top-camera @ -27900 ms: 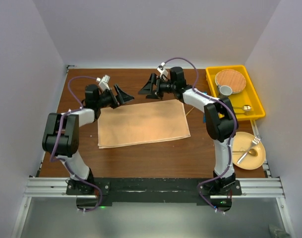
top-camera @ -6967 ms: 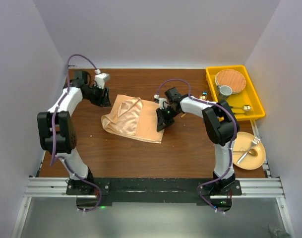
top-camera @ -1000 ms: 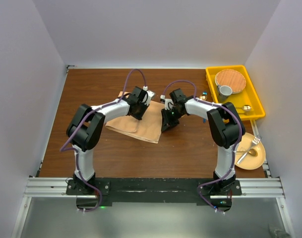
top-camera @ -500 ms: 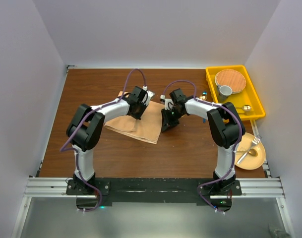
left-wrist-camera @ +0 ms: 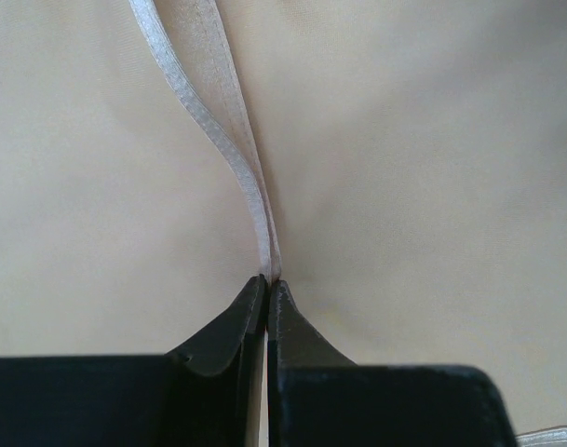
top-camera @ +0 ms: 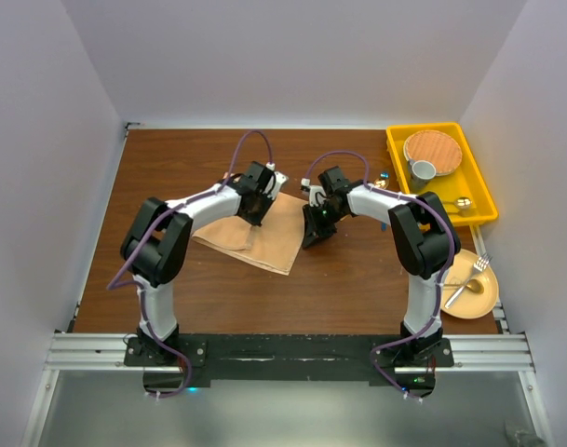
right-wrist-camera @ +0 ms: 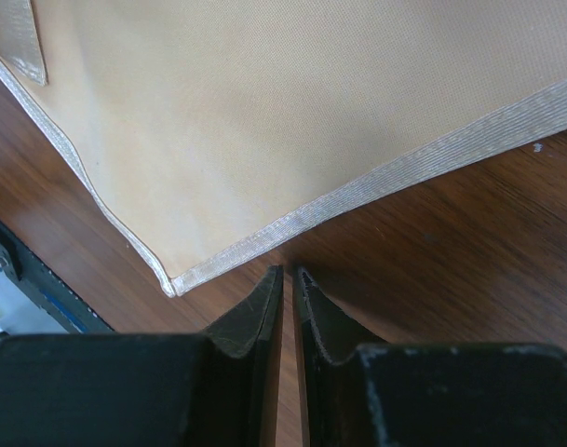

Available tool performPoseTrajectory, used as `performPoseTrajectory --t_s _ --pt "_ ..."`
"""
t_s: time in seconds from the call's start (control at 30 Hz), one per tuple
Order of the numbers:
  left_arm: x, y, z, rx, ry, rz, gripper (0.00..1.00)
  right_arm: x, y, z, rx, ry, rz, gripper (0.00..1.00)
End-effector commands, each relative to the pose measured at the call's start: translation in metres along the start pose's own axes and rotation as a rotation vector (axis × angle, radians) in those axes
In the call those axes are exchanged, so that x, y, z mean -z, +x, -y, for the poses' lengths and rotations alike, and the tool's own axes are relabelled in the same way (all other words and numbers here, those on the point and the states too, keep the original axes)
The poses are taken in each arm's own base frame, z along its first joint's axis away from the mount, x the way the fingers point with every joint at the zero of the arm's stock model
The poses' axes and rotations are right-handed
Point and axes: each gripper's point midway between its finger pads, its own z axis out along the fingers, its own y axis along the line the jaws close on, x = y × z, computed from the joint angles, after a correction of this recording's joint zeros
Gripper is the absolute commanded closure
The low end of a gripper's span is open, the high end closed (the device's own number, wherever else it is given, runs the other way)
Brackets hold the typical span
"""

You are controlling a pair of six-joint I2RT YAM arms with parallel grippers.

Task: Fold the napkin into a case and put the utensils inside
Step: Fold the rectangle-folded napkin at the center of the board.

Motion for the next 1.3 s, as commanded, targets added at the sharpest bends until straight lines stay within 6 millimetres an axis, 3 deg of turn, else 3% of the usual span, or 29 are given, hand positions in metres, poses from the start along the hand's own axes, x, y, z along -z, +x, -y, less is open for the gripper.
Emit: performPoseTrajectory --t_s 0.0,0.13,0.23,0.33,0.57,1.27 --pt "0.018 -0.023 -0.009 0.001 0.000 0.070 0.92 -0.004 0.001 0.012 0.014 0.053 0.011 0.86" --pt "0.024 -0.028 -0.014 0.024 0.008 0.091 1.00 -0.003 0.002 0.013 0.012 0.054 0.008 0.86" --pt "0.035 -0.037 -0.011 0.016 0.040 0.127 1.00 -0.004 0.003 0.013 0.012 0.056 0.006 0.86" --pt "0.047 -0.044 0.005 0.018 0.132 0.161 1.00 -0.005 0.005 0.013 0.008 0.055 0.002 0.86" --pt "0.059 -0.041 0.034 0.082 0.283 0.136 1.00 -0.007 0.004 0.013 -0.002 0.046 0.006 0.86" --pt "0.045 -0.040 0.109 0.244 0.522 0.055 1.00 -0.006 0.004 0.010 -0.013 0.036 0.012 0.85"
